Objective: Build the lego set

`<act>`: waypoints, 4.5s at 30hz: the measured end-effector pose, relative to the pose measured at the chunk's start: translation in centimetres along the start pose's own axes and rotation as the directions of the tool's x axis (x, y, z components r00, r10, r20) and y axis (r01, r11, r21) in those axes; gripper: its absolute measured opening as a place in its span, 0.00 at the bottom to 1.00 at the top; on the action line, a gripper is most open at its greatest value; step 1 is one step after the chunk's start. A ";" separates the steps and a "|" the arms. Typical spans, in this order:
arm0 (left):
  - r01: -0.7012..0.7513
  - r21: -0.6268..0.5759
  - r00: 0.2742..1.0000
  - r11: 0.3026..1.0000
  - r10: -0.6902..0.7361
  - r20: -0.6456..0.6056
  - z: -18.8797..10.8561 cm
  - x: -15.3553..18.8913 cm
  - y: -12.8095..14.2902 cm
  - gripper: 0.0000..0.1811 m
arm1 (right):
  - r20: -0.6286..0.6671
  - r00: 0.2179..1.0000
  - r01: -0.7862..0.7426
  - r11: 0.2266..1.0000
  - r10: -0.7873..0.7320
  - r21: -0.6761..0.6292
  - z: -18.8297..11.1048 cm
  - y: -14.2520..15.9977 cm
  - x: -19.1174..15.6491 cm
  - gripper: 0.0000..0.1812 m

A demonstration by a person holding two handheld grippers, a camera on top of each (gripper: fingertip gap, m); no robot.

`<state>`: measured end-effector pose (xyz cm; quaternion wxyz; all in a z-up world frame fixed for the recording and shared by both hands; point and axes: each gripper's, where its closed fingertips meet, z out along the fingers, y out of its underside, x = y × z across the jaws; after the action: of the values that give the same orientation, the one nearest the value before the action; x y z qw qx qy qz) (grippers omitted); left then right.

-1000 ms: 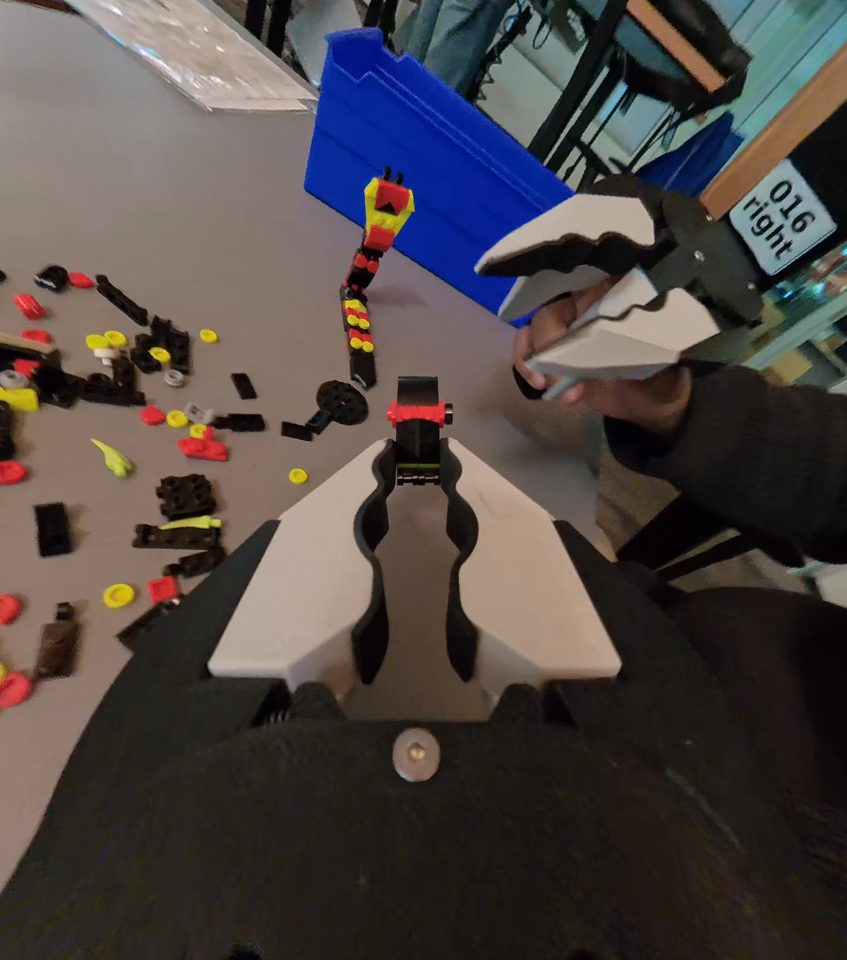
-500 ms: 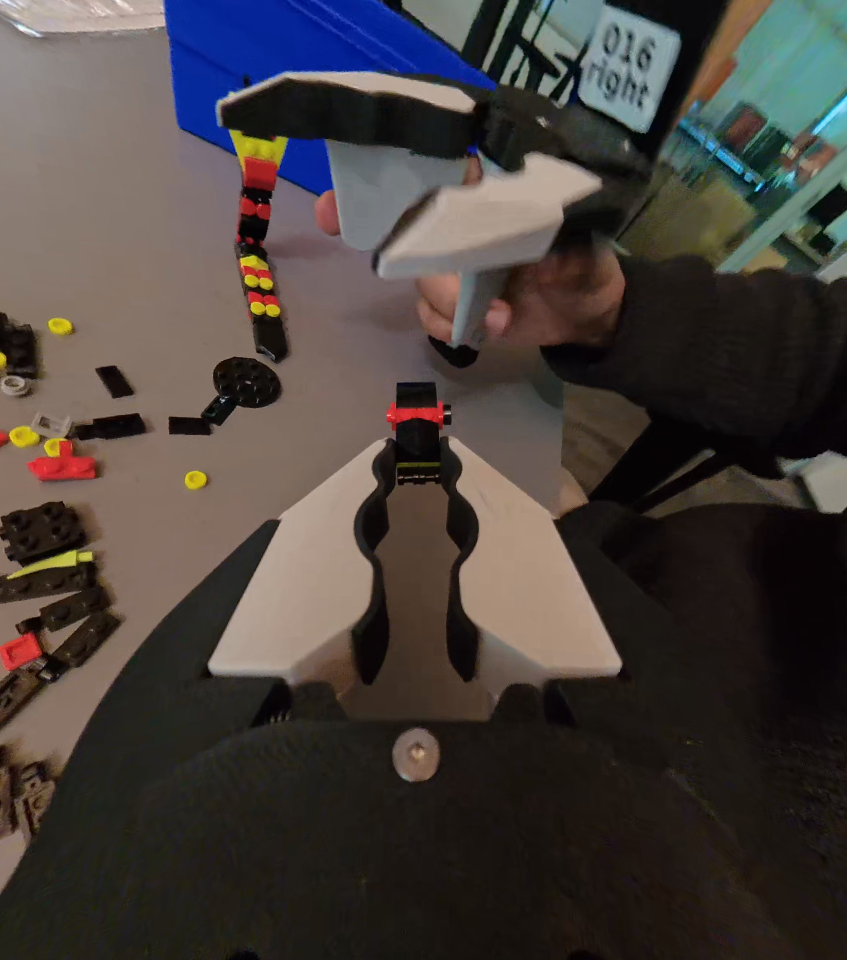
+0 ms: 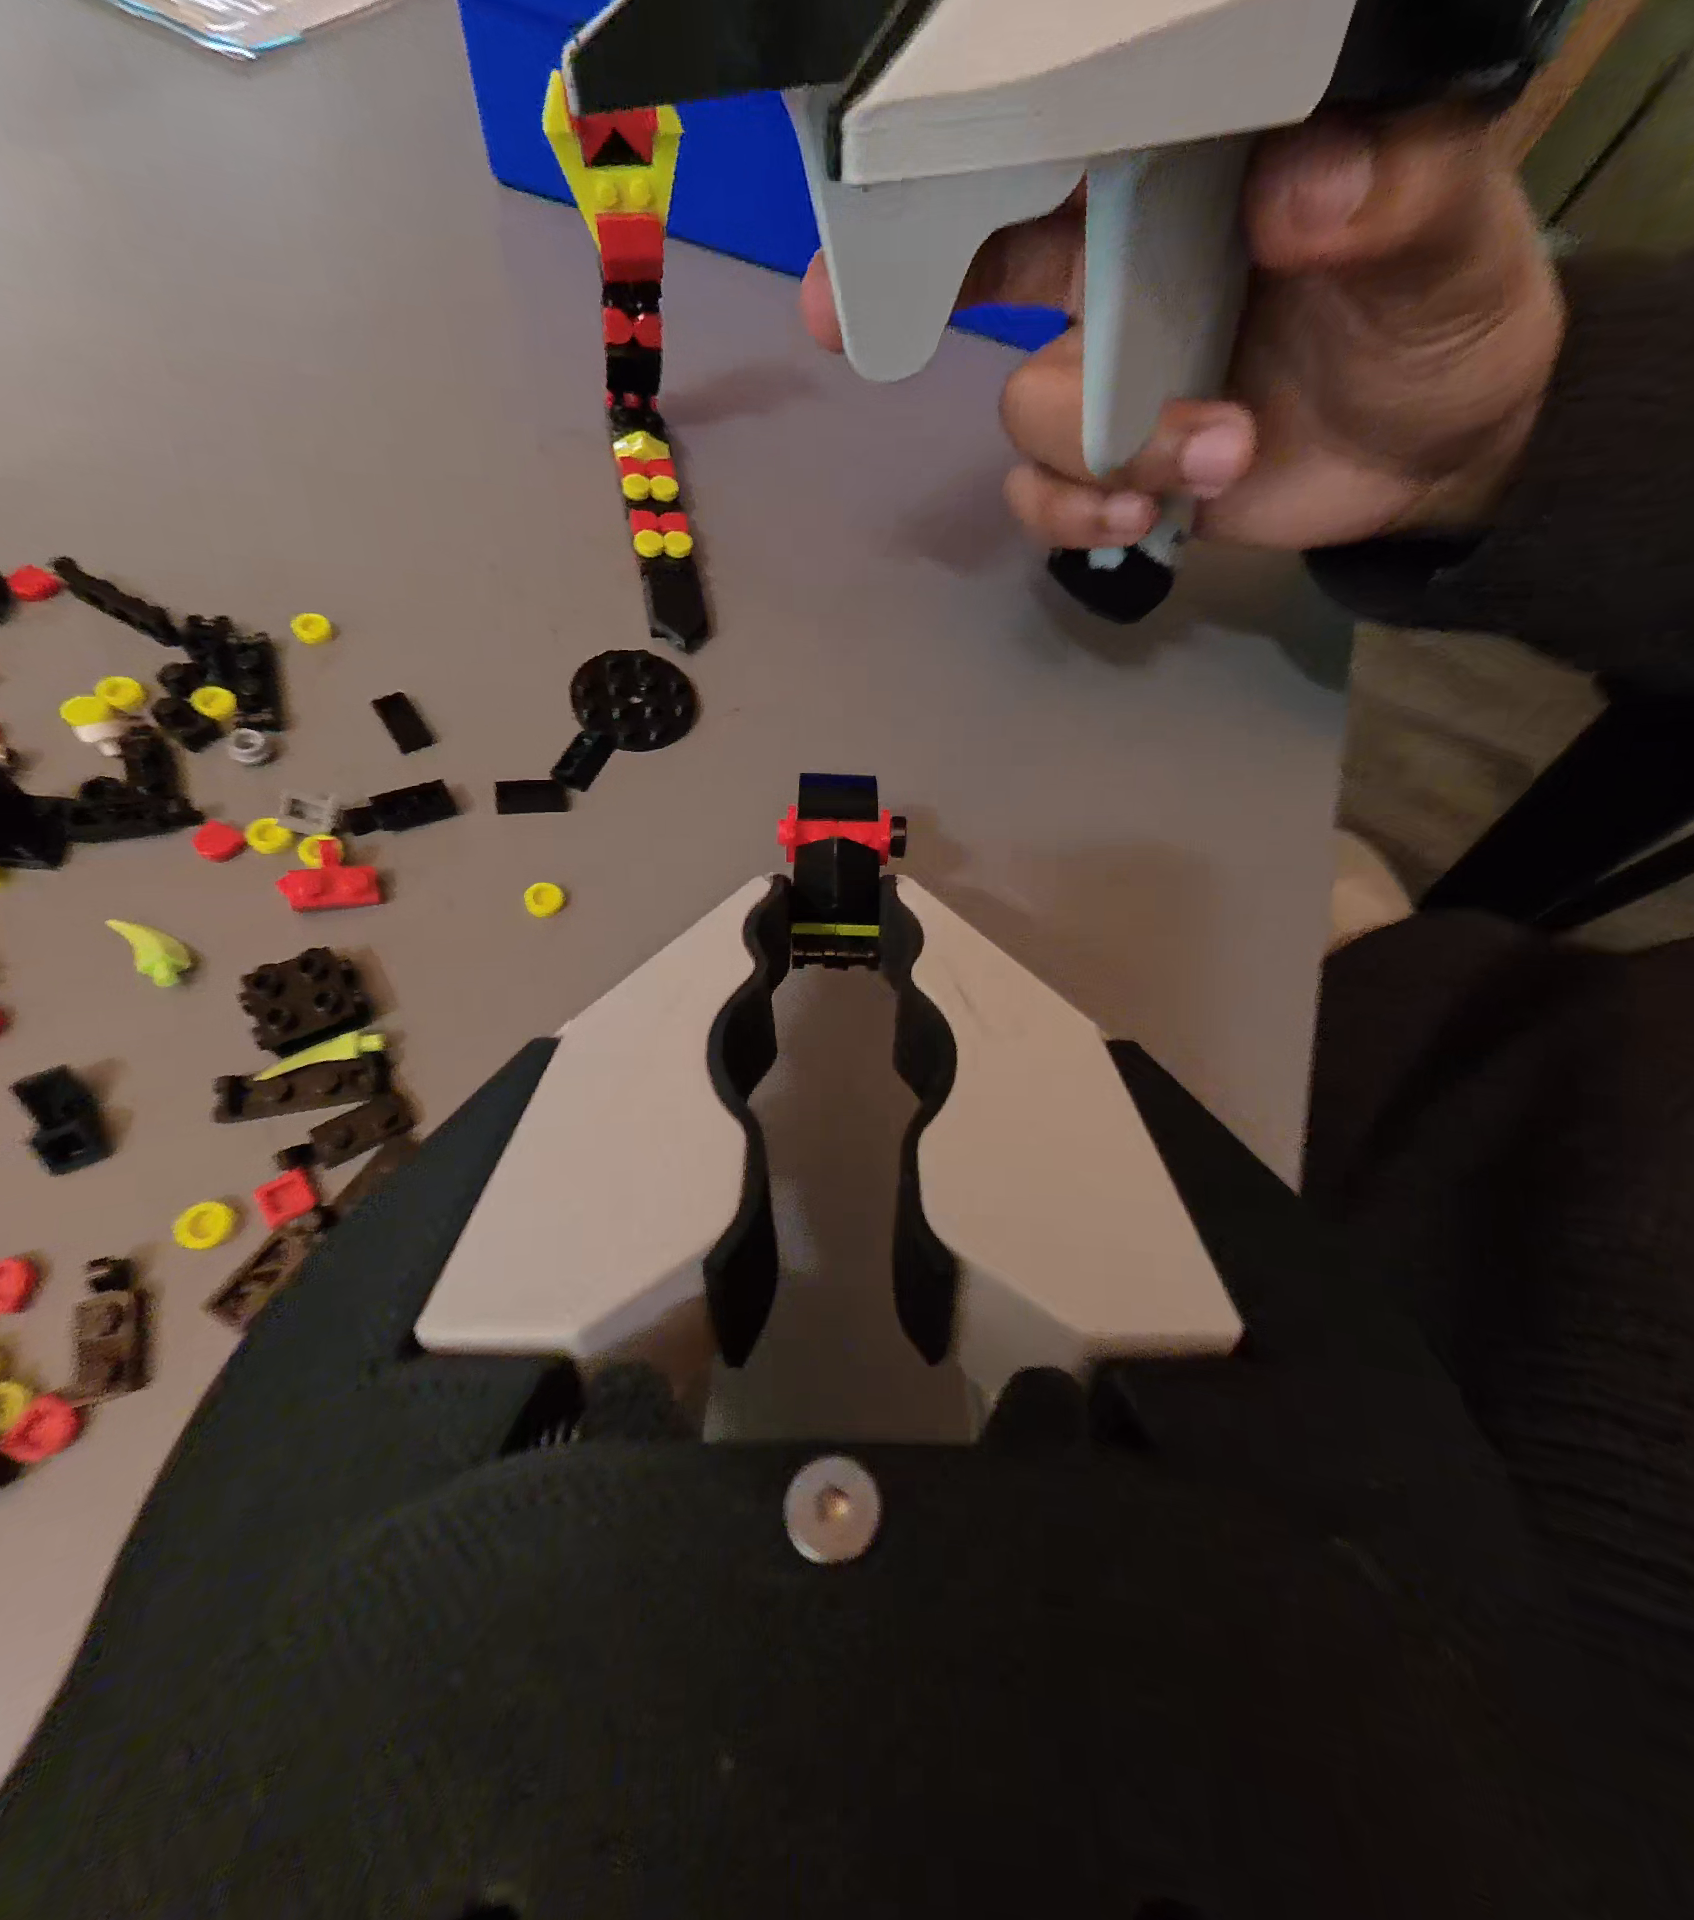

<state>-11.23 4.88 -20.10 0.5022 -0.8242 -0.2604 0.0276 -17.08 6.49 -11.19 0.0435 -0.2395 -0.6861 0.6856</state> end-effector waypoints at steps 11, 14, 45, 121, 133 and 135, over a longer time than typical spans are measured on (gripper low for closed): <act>-0.155 -0.173 0.987 0.973 0.147 -0.057 0.1 0.7 2.9 0.08 | -0.059 0.993 0.099 0.989 -0.106 -0.110 0.7 1.9 0.1 0.19; -0.168 -0.213 0.986 0.962 0.162 -0.047 0.3 0.6 3.6 0.08 | -0.107 0.993 0.035 0.988 -0.051 -0.152 0.4 2.7 1.4 0.16; 0.460 0.367 0.870 0.808 -0.493 -0.005 -11.0 -14.2 -2.9 0.17 | -0.105 0.994 0.000 0.987 -0.017 -0.162 0.4 3.0 1.5 0.15; 0.466 0.217 0.872 0.858 -0.487 0.050 -8.5 -13.6 -0.4 0.12 | 0.238 0.839 0.519 0.586 -0.490 -0.623 0.3 12.4 -2.5 0.18; 0.269 0.080 0.876 0.960 -0.278 0.394 -7.5 -16.6 1.4 0.16 | 0.185 0.907 0.411 0.701 -0.378 -0.583 1.0 11.5 -3.0 0.17; 0.206 0.025 0.884 0.978 -0.197 0.424 -6.7 -16.3 1.4 0.14 | 0.191 0.905 0.416 0.694 -0.380 -0.587 1.0 11.7 -3.1 0.17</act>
<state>-22.67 -8.55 -21.47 0.4252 -0.7720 -0.4476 0.1514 -11.64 3.74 -21.66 0.0914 -0.0673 -0.9075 0.4044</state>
